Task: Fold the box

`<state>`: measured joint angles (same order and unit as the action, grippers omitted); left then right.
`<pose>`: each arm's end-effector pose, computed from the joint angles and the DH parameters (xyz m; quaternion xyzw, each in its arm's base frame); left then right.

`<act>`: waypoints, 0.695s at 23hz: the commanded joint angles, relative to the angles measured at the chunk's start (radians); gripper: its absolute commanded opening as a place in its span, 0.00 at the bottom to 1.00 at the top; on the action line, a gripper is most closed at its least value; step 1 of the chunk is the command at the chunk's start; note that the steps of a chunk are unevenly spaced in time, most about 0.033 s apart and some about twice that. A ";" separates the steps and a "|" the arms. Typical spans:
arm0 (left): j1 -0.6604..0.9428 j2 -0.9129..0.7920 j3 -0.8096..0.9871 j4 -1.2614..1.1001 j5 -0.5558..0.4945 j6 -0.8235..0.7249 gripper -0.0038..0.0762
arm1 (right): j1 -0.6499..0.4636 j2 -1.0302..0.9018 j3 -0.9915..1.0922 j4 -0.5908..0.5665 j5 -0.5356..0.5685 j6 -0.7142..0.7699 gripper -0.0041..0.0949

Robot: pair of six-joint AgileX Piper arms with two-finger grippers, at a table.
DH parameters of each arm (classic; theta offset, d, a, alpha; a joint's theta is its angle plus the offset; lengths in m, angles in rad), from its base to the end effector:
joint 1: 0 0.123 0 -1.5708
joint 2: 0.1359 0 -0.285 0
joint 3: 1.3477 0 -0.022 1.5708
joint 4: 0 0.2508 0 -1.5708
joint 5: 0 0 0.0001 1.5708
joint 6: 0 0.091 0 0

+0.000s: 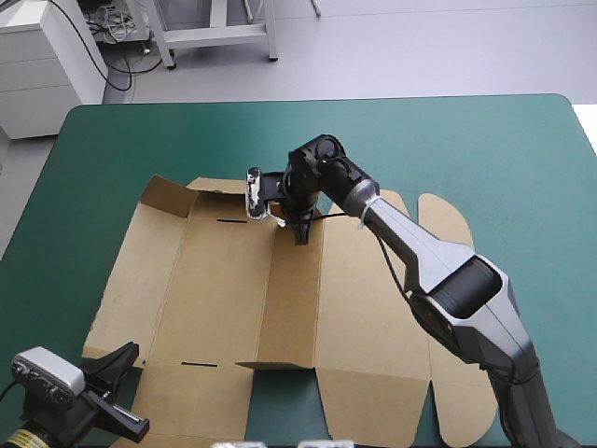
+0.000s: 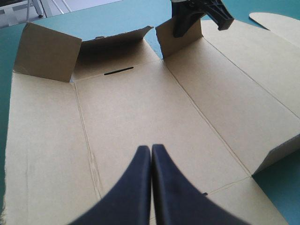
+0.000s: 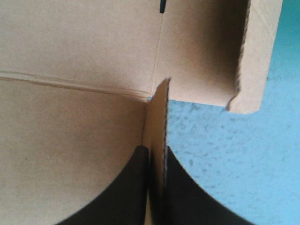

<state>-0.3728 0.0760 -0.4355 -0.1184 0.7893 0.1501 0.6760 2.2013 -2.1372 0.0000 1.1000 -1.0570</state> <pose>0.0191 -0.0157 0.2809 0.2014 0.7907 -0.1219 0.5652 0.3830 0.3072 0.2759 -0.7389 0.6279 -0.0463 0.2400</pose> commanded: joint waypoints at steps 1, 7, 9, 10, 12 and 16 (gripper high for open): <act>-0.002 0.014 -0.021 -0.017 -0.075 -0.010 0.04 | -0.002 -0.070 -0.031 0.000 -0.041 -0.017 0.26; -0.002 0.014 -0.021 -0.017 -0.075 -0.010 0.04 | -0.002 -0.117 -0.100 0.012 0.021 0.105 0.50; -0.002 0.014 -0.021 -0.019 -0.075 -0.010 0.04 | -0.002 -0.160 -0.157 0.010 0.071 0.201 0.50; -0.002 0.014 -0.021 -0.019 -0.075 -0.010 0.04 | -0.002 -0.193 -0.166 0.007 0.071 0.257 0.49; -0.002 0.014 -0.021 -0.019 -0.075 -0.007 0.04 | -0.002 -0.263 -0.166 0.000 0.071 0.338 0.46; -0.002 0.014 -0.021 -0.019 -0.075 -0.007 0.04 | -0.002 -0.389 -0.166 0.000 0.071 0.514 0.27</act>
<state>-0.3728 0.0760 -0.4355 -0.1214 0.7893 0.1501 0.6742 1.9529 -2.2698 0.0000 1.2036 -0.6579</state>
